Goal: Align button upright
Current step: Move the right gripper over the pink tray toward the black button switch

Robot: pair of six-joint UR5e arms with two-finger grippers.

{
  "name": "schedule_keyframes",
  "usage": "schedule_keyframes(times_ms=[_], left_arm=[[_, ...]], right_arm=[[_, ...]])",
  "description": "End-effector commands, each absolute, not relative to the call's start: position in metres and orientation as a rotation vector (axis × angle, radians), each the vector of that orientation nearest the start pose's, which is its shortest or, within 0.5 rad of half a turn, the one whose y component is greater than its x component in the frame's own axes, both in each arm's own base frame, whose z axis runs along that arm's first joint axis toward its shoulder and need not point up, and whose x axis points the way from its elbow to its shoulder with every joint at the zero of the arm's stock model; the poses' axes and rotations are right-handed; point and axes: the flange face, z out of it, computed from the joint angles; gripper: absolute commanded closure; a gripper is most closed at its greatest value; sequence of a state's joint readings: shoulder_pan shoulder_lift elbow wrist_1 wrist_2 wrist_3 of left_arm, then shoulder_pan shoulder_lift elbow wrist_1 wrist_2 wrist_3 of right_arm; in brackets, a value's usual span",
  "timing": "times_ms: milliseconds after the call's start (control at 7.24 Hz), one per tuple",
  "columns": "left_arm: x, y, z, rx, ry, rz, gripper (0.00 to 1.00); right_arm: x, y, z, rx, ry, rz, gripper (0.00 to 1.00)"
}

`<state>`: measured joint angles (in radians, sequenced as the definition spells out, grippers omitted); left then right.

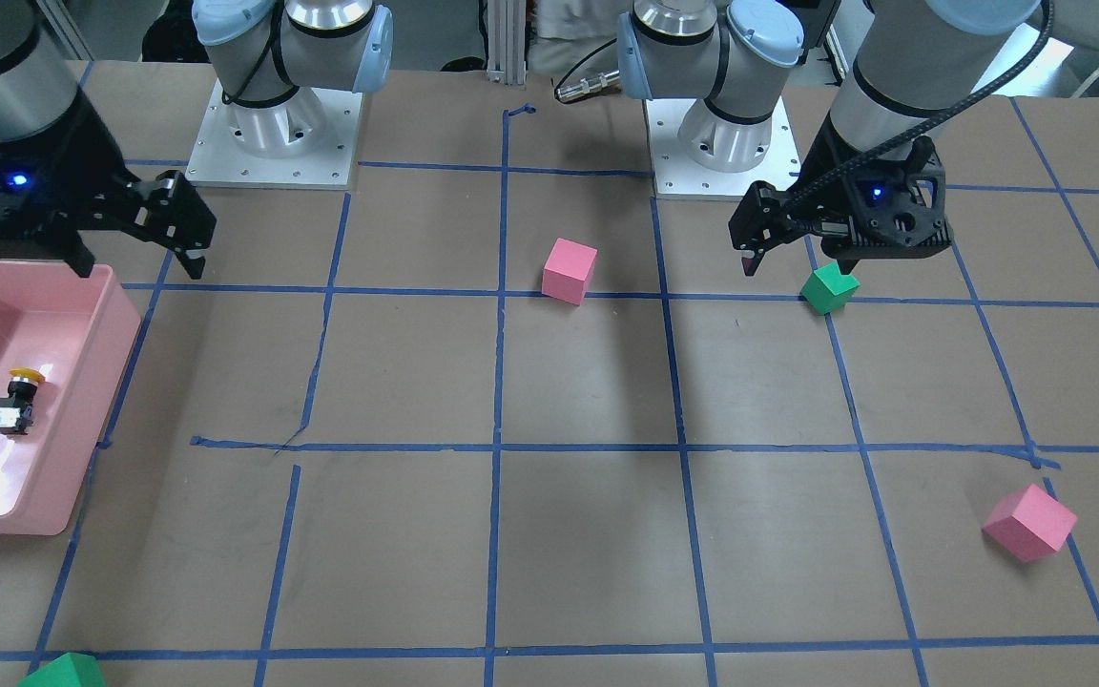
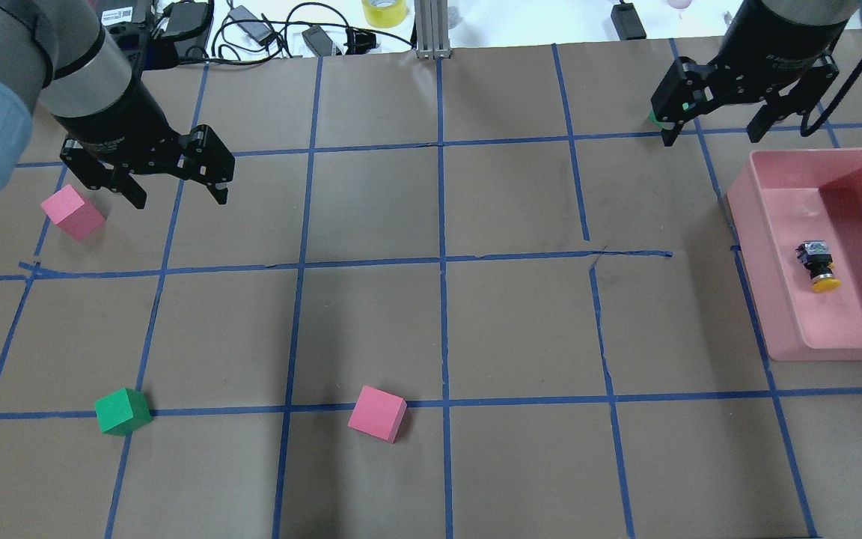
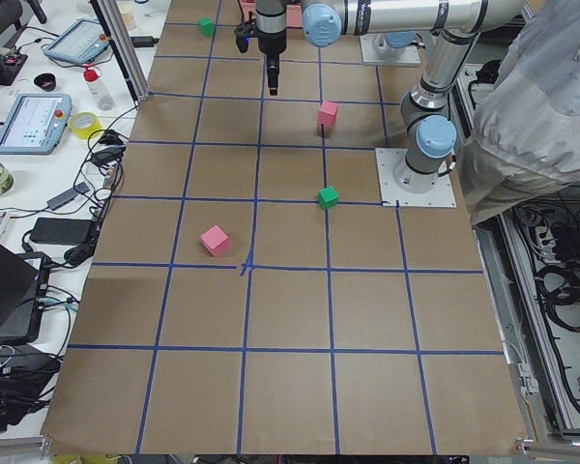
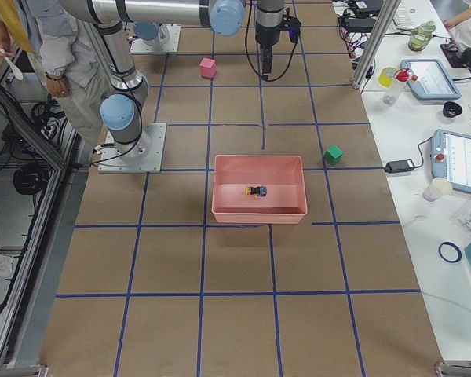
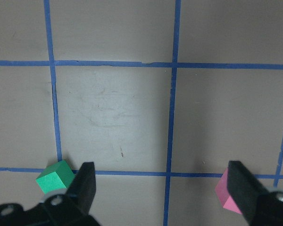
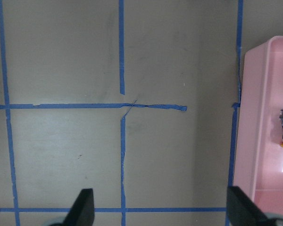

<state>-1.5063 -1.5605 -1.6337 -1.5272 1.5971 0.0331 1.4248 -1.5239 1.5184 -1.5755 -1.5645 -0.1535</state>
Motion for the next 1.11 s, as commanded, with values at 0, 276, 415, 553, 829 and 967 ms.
schedule_keyframes(times_ms=[0, 276, 415, 553, 829, 967], left_arm=[[-0.099, -0.495, 0.465, -0.04, 3.114, 0.016, 0.0], [-0.099, -0.495, 0.467, -0.06, 3.117, 0.007, 0.0], [-0.099, -0.493, 0.47, -0.06, 3.116, -0.003, 0.0], [-0.1, -0.492, 0.467, -0.062, 3.118, 0.018, 0.0], [-0.1, -0.493, 0.467, -0.064, 3.114, 0.016, 0.0], [-0.099, -0.493, 0.465, -0.052, 3.11, 0.028, 0.0]], right_arm=[[-0.028, -0.544, 0.462, 0.026, 3.118, 0.059, 0.0], [-0.128, -0.556, 0.39, -0.06, 3.149, -0.057, 0.0], [-0.164, -0.541, 0.349, -0.05, 3.163, -0.113, 0.0], [-0.187, -0.526, 0.304, 0.02, 3.183, -0.149, 0.0], [-0.201, -0.518, 0.256, 0.006, 3.192, -0.153, 0.0], [-0.21, -0.519, 0.236, 0.019, 3.179, -0.114, 0.0]])
